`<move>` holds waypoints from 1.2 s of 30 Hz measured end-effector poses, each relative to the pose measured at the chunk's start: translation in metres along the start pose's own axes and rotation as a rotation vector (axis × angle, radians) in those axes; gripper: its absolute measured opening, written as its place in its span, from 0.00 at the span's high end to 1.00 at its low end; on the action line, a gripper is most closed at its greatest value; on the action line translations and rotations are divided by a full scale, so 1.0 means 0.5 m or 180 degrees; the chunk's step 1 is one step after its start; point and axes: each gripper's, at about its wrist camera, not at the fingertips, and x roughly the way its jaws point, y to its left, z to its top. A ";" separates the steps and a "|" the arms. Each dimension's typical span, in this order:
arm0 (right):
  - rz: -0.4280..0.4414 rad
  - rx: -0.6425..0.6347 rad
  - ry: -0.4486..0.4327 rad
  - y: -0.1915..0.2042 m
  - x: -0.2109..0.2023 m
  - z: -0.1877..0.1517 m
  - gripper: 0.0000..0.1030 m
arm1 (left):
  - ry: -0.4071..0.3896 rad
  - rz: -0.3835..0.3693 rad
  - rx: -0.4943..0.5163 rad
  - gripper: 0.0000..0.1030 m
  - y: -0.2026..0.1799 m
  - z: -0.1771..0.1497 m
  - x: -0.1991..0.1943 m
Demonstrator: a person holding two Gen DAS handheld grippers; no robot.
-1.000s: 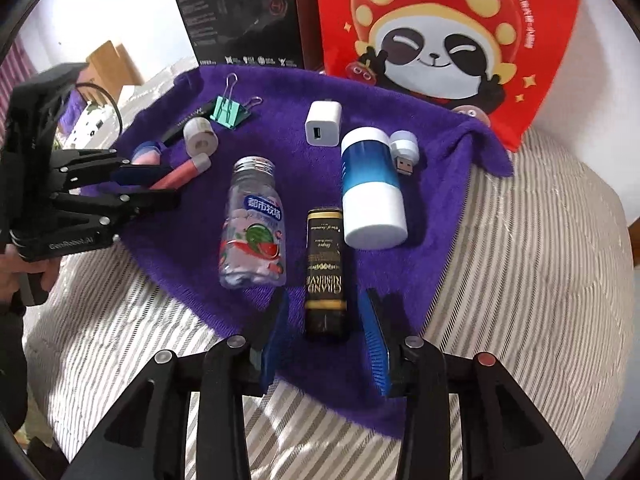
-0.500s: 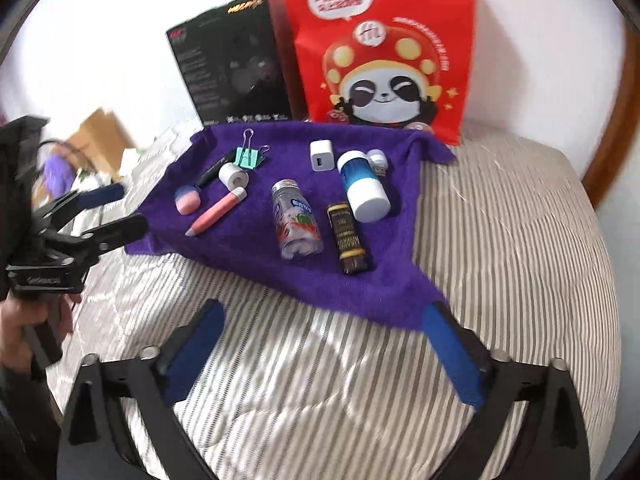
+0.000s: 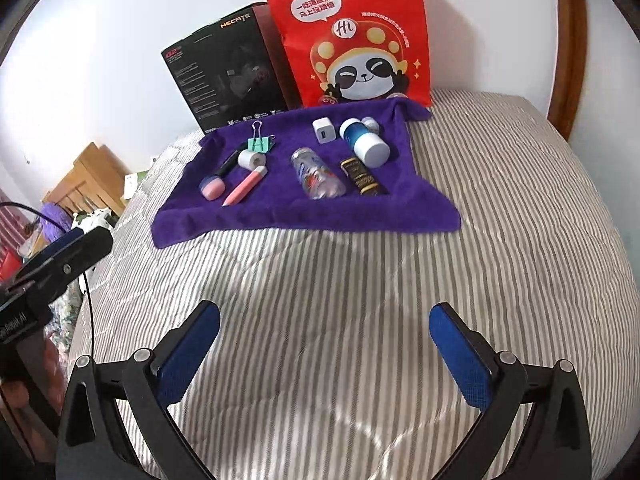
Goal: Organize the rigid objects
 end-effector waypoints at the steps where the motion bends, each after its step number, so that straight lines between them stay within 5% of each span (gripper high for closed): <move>1: -0.0034 -0.0001 -0.0014 0.005 -0.008 -0.007 0.00 | -0.0007 0.0018 0.0005 0.00 -0.003 -0.005 -0.007; 8: -0.0150 0.0082 -0.0039 0.016 -0.047 -0.042 0.00 | -0.0078 0.0225 0.0110 0.00 -0.024 -0.037 -0.061; 36: -0.0488 -0.0019 -0.0164 0.039 -0.159 -0.095 0.00 | 0.0043 0.0153 0.0009 0.00 -0.037 -0.072 -0.126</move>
